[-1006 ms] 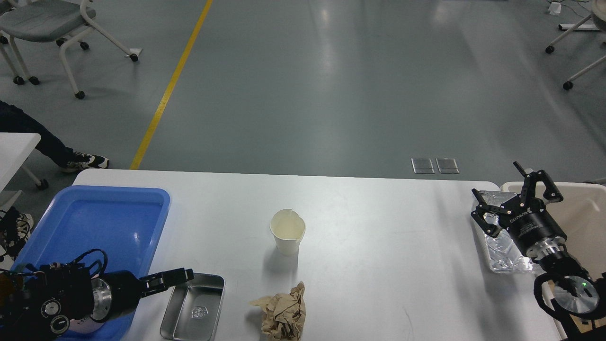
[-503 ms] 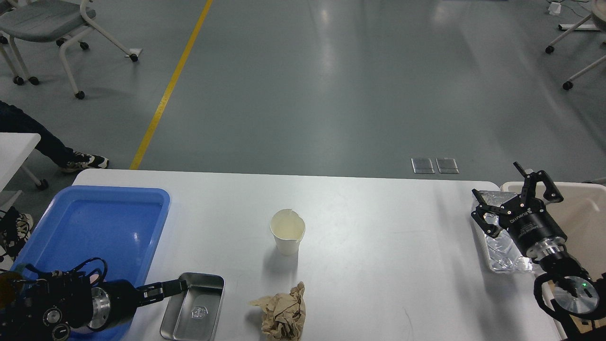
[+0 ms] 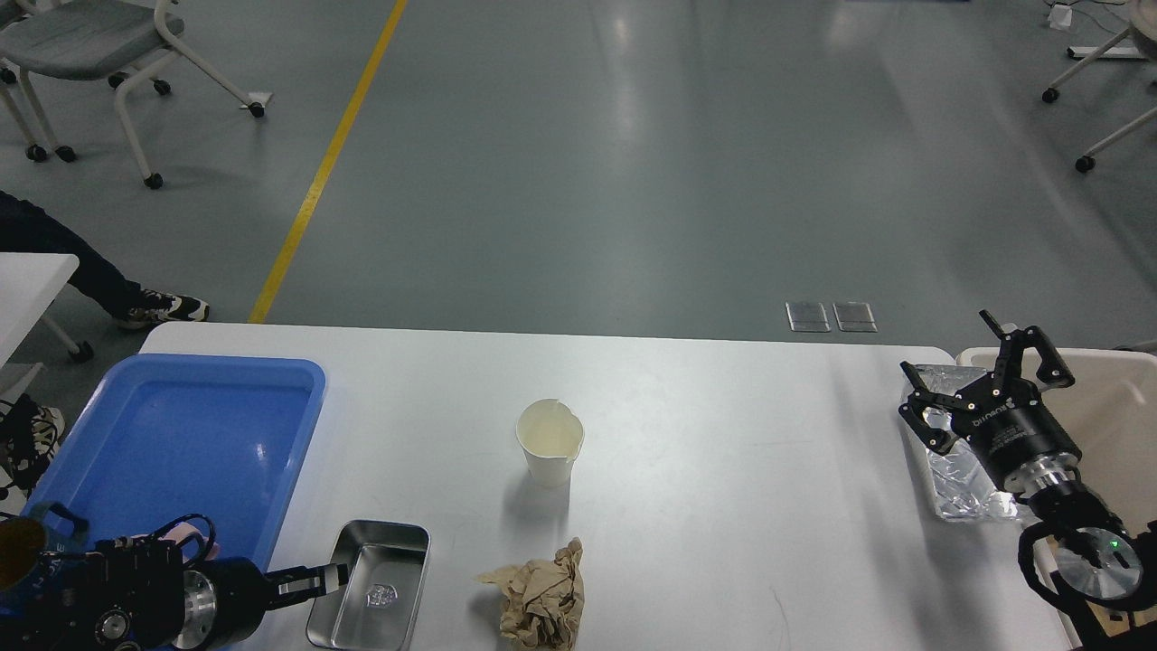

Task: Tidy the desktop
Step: 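Reach the left gripper to the small steel tray and grasp its edge, then lift the steel tray with the left gripper and place it on the blue tray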

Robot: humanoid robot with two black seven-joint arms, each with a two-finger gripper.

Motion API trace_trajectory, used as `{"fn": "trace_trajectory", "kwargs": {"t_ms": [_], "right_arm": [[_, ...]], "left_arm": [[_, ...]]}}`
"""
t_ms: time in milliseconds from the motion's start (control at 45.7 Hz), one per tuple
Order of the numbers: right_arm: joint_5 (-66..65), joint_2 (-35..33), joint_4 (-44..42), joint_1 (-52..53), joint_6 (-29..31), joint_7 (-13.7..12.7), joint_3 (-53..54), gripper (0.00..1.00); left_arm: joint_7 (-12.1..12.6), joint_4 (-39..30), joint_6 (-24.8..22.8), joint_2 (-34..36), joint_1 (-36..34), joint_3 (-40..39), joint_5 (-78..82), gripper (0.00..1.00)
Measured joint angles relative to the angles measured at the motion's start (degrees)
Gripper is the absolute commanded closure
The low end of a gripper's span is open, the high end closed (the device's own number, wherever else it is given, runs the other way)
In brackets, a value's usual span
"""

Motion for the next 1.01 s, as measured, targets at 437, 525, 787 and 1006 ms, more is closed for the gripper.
{"fn": "trace_trajectory", "kwargs": {"t_ms": [437,525,787,1006], "right_arm": [[0.01,-0.08,-0.08,0.09,0.00,0.00,0.07,0.00],[0.06,-0.02,-0.07,0.09,0.00,0.00,0.06,0.00],[0.00,-0.20,0.04,0.20,0.00,0.00,0.00,0.00],[0.01,-0.20,0.27,0.29,0.00,0.00,-0.01,0.00]], "left_arm": [[-0.92,0.23,0.00,-0.12,-0.26,-0.56,1.86,1.00],[-0.91,-0.04,0.00,0.22,-0.76,-0.96,1.67,1.00],[-0.85,-1.83,-0.14,2.83,-3.73,-2.71,1.00,1.00],[-0.43,-7.97,-0.92,10.81,-4.99,-7.88,0.05,1.00]]}}
